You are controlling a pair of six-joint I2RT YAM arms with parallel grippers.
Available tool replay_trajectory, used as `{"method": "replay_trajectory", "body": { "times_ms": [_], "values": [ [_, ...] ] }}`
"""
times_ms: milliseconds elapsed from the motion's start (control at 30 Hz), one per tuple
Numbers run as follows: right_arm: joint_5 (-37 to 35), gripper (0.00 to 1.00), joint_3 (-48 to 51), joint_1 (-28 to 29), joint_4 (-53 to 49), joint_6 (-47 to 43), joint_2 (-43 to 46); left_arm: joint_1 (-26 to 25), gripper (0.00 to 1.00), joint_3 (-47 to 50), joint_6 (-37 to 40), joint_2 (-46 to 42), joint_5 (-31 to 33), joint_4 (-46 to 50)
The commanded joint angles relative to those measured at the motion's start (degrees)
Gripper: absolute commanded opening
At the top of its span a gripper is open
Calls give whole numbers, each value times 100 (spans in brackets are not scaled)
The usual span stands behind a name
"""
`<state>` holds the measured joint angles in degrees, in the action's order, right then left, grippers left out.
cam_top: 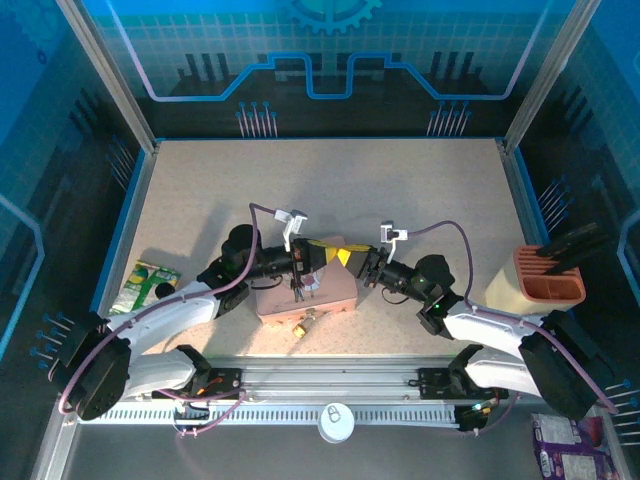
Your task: Unlock the padlock with the key
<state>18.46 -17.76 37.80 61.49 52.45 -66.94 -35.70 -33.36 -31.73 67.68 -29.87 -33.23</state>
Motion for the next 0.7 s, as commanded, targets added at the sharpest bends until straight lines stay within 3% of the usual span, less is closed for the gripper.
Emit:
{"method": "replay_trajectory", "body": {
  "times_ms": [0,467,500,567,667],
  "values": [
    [13,16,-158,-63,101,-77,76,-42,0,-207,174,35,-149,41],
    [-40,2,-168,-63,-744,-384,453,-42,0,-238,408,-164,96,415],
    [-70,1,-187,-64,-922,-442,523,-42,2,-249,457,-203,147,507],
    [-141,0,-240,-63,-1369,-583,709,-42,17,-299,601,-327,311,880],
    [-413,0,-398,-71,-2526,-944,1156,-42,37,-507,743,-625,1132,2140]
  ]
}}
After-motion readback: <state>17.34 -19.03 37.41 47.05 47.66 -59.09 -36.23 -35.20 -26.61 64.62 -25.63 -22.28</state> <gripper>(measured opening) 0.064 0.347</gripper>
